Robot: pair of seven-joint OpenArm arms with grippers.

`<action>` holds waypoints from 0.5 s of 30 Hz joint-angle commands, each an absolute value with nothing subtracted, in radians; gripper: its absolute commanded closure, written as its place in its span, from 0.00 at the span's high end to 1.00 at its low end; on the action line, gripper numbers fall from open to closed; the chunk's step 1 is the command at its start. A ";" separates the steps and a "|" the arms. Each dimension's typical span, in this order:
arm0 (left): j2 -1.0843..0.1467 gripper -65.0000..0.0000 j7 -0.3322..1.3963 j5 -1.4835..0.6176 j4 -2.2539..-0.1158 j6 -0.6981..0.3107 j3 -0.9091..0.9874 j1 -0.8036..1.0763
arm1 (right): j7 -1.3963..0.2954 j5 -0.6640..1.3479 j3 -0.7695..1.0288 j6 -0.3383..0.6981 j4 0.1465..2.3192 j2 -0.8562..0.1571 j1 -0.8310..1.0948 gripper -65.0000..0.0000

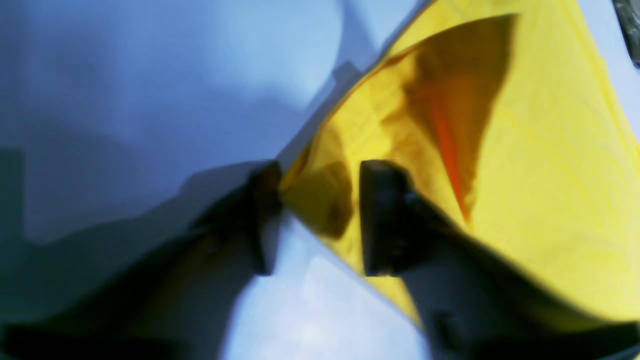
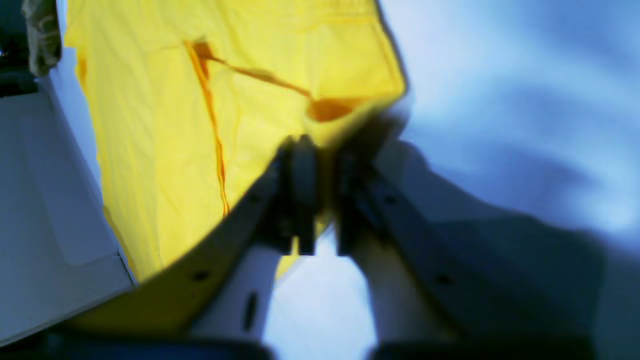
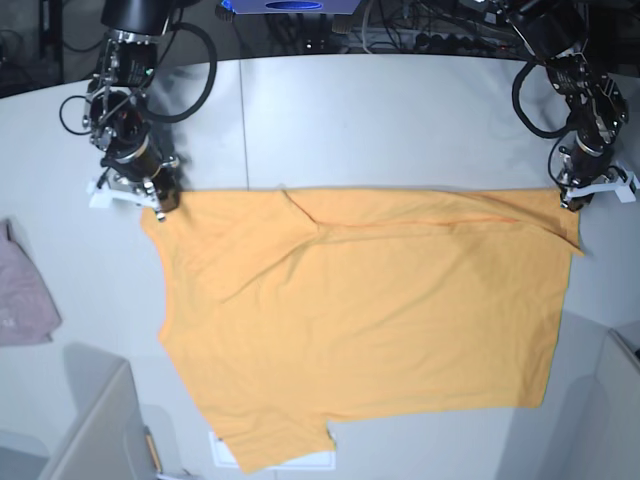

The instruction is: Fold the T-shirt properly

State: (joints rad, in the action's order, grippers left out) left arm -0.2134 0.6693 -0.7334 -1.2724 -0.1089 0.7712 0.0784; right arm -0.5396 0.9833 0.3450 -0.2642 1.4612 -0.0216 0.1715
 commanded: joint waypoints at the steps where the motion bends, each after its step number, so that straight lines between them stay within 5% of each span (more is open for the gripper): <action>1: -0.228 0.12 0.665 -0.739 -1.283 -0.116 0.773 0.071 | -0.565 0.955 0.344 -0.295 1.457 -0.025 0.174 0.00; 2: -0.228 0.00 0.665 -0.739 -1.283 -0.116 0.773 0.071 | -0.565 0.955 0.344 -0.295 1.457 -0.025 0.174 0.00; 15: -0.252 0.00 0.782 -0.739 -1.457 -0.114 0.779 0.025 | -0.725 0.955 0.366 -0.302 1.563 -0.033 0.111 0.00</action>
State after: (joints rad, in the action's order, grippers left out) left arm -0.2279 0.8215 -0.7277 -1.4334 -0.1028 0.7742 0.0429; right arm -0.7364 0.9401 0.3603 -0.3122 1.5433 -0.0257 0.1253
